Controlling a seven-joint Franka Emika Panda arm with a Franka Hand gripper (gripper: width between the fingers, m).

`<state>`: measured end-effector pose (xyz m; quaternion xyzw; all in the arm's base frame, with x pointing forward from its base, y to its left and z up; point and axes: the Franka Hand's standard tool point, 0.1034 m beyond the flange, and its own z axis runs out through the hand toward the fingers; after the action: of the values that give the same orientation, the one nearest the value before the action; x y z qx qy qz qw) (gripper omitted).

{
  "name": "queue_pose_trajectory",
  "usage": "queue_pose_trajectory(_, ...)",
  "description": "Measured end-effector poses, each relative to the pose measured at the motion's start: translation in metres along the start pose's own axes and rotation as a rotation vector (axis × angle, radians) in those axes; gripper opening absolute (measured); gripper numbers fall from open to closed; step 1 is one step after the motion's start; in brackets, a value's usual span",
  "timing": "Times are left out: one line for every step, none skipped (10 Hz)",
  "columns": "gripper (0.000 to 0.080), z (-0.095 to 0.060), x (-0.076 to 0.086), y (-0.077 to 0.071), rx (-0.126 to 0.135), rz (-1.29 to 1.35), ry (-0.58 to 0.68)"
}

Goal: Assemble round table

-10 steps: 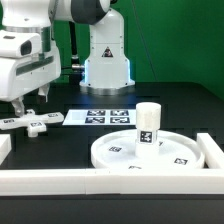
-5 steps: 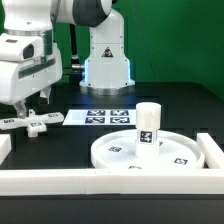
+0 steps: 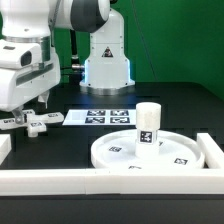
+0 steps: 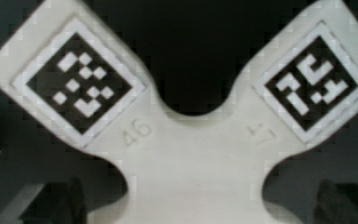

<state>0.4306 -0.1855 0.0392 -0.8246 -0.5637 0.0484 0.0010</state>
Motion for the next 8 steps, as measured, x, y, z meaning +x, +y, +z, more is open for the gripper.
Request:
queue_pose_trajectory(0.0649, -0.0008, 0.0012, 0.0022, -0.002, -0.001, 0.000)
queue_pose_trajectory(0.0649, -0.0023, 0.0032, 0.0046, -0.005, -0.001, 0.001)
queue_pose_trajectory(0.0649, -0.0030, 0.0052, 0.0066, -0.007, -0.005, 0.001)
queue_pose_trajectory(0.0649, -0.0015, 0.0055, 0.0065, -0.005, -0.006, 0.001)
queue_pose_trajectory(0.0649, 0.0007, 0.0055, 0.0060, -0.001, -0.006, -0.001)
queue_pose_trajectory(0.0649, 0.0016, 0.0054, 0.0068, -0.001, -0.006, -0.002)
queue_pose_trajectory(0.0649, 0.0025, 0.0049, 0.0066, -0.002, -0.006, -0.002)
queue_pose_trajectory(0.0649, 0.0046, 0.0039, 0.0053, 0.002, -0.004, -0.003)
